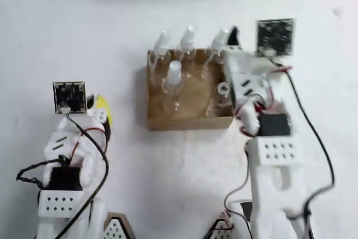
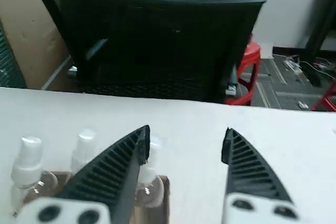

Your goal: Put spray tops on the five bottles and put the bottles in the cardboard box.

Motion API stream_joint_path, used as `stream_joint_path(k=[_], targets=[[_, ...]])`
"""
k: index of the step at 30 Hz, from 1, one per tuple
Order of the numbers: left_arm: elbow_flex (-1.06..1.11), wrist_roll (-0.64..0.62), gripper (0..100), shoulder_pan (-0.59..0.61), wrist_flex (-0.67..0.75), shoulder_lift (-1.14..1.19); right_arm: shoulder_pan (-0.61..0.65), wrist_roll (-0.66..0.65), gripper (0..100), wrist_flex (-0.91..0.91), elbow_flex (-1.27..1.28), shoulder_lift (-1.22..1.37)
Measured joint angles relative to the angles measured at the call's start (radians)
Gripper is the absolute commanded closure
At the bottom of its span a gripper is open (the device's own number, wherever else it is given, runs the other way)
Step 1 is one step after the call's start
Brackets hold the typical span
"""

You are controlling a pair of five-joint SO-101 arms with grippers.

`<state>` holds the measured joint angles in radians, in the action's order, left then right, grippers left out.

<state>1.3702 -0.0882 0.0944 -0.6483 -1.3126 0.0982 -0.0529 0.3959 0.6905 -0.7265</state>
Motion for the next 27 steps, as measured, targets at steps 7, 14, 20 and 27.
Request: stream_joint_path(k=[7,14,20,27], targets=[[0.000,0.000,93,0.000,0.000,0.000,-0.198,0.000,80.0,0.293,-0.017,-0.078],[0.000,0.000,93,0.000,0.000,0.000,-0.368,-0.060,80.0,0.537,-0.207,0.077],[0.000,0.000,93,0.000,0.000,0.000,-0.405,-0.339,80.0,0.750,-0.242,0.206],[0.000,0.000,93,0.000,0.000,0.000,-0.404,-0.503,80.0,0.891,-0.242,0.315]])
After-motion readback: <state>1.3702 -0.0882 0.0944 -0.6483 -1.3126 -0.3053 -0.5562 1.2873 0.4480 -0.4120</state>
